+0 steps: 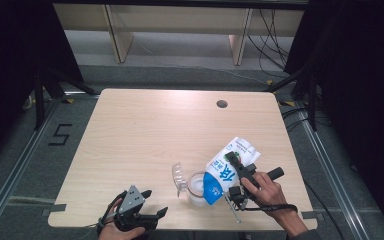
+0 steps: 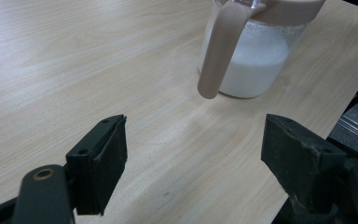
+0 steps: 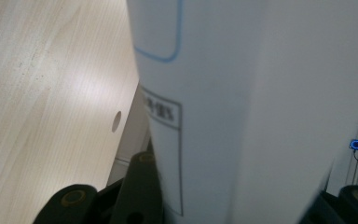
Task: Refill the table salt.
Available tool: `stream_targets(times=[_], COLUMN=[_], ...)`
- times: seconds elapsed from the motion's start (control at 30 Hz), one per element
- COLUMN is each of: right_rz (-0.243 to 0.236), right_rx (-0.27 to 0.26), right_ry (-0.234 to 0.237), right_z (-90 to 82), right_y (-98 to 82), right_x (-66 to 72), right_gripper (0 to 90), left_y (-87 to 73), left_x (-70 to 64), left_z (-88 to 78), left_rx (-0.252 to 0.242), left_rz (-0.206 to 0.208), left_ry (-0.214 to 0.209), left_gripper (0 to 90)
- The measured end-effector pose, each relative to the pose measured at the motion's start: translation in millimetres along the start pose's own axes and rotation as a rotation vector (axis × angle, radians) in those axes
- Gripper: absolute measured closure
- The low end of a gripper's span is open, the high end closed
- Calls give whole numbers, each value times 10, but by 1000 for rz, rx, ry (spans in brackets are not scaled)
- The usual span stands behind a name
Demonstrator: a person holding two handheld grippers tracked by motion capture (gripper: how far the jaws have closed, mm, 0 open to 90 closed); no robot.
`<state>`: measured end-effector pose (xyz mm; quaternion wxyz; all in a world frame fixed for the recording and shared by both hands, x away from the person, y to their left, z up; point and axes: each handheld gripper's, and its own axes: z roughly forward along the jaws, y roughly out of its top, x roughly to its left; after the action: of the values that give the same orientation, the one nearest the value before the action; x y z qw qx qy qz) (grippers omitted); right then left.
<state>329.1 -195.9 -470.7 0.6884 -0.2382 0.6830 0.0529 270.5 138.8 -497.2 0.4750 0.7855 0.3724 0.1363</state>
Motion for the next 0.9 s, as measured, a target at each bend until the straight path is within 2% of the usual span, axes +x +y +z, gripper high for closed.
stream_targets(times=[0.03, 0.07, 0.1, 0.17, 0.23, 0.33, 0.37, 0.4, 0.43, 0.47, 0.53, 0.57, 0.63, 0.7, 0.73, 0.83, 0.87, 0.9], right_rz=[20, 20, -1, 34, 23, 24, 47, 47, 24, 42, 47, 29, 69, 76, 53, 51, 82, 93], right_rx=[18, 18, 24, 13, -1, -5, 5, 6, -1, 15, 6, 0, 19, 16, 7, 4, 10, 16], right_ry=[23, 25, 34, 20, 2, 6, 29, 37, 26, 47, 46, 37, 62, 63, 55, 66, 78, 86], right_z=[-8, -8, -13, -6, 2, 3, 1, 3, 3, -3, 4, 3, -1, 0, 3, 4, 3, 0], right_y=[1, 1, 4, -5, -5, -2, -2, 3, 8, 14, 13, 15, 10, 8, 11, 16, 15, 17], right_x=[12, 12, -5, 16, 4, 7, 25, 25, 5, 24, 26, 7, 24, 22, 0, 12, 37, 38], right_gripper=[733, 734, 735, 736, 737, 739, 740, 739, 740, 742, 743, 743, 745, 745, 745, 747, 748, 749], left_y=[0, 0, 0, 0, 1, 1, -1, 0, -1, -1, 0, 0, -2, 2, 2, 3, 3, 2], left_x=[-1, -1, -4, -2, 2, 2, -3, -3, -4, -1, -1, 0, -3, 4, 5, 8, 8, 7], left_z=[1, 1, 3, 2, -1, 2, 3, 3, 3, 0, 1, -1, 3, -1, 0, -5, -6, -5], left_rx=[-1, -1, -3, -3, 0, -4, -3, -2, -4, -1, -3, 0, -3, -3, -4, -1, -1, -2], left_rz=[-2, -2, -5, -1, 5, 7, -5, -4, -5, -2, -1, 1, -5, 10, 11, 14, 14, 11], left_ry=[0, 0, 0, 0, -1, -2, 0, -1, 0, 0, -1, -1, 0, 1, -1, 0, 1, 1], left_gripper=[222, 222, 222, 222, 222, 222, 222, 222, 222, 222, 222, 222, 222, 222, 222, 222, 222, 222])
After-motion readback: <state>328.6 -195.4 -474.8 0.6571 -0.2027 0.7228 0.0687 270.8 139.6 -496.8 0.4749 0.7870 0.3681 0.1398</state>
